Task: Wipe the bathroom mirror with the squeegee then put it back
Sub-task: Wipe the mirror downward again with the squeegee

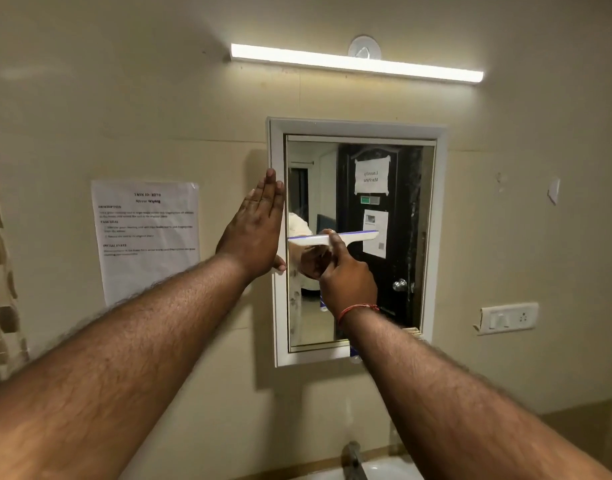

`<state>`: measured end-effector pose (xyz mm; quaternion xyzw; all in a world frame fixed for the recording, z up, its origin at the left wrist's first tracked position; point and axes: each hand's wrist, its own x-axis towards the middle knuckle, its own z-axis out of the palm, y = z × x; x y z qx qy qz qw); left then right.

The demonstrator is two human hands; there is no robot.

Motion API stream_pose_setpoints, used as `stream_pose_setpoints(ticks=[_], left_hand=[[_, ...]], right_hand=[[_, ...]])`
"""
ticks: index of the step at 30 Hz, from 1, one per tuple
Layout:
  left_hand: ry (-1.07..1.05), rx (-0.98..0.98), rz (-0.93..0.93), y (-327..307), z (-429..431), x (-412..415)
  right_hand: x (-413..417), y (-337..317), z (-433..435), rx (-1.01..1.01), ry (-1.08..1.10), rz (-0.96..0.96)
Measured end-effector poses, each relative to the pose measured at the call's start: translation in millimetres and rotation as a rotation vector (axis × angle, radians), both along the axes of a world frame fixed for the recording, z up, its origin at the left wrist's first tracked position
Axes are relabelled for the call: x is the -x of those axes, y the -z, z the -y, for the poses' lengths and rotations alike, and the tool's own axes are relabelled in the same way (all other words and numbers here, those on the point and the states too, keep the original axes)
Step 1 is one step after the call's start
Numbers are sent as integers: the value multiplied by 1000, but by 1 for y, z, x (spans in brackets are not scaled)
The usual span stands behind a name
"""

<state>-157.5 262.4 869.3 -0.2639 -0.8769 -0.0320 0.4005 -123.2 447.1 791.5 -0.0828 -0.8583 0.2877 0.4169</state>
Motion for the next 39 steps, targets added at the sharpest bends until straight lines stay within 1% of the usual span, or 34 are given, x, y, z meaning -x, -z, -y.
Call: stream_pose_setpoints(ticks=[7, 14, 17, 20, 23, 26, 31, 39], left_hand=[[20, -15, -14, 25, 2, 2], [25, 6, 2, 62, 2, 3], [23, 13, 6, 70, 1, 2], [13, 16, 15, 77, 1, 1], [10, 15, 11, 87, 0, 0], [5, 23, 17, 96, 0, -1], [-27, 41, 13, 108, -1, 0], [-82, 83, 8, 117, -3, -8]], right_hand=[[6, 41, -2, 30, 10, 43], [-5, 117, -2, -15, 37, 147], [-9, 150, 1, -2, 32, 209], [-15, 172, 4, 26, 41, 233], [-14, 178, 7, 61, 53, 244], [-13, 182, 6, 53, 53, 250], [-22, 199, 6, 57, 47, 346], [-33, 179, 9, 92, 40, 408]])
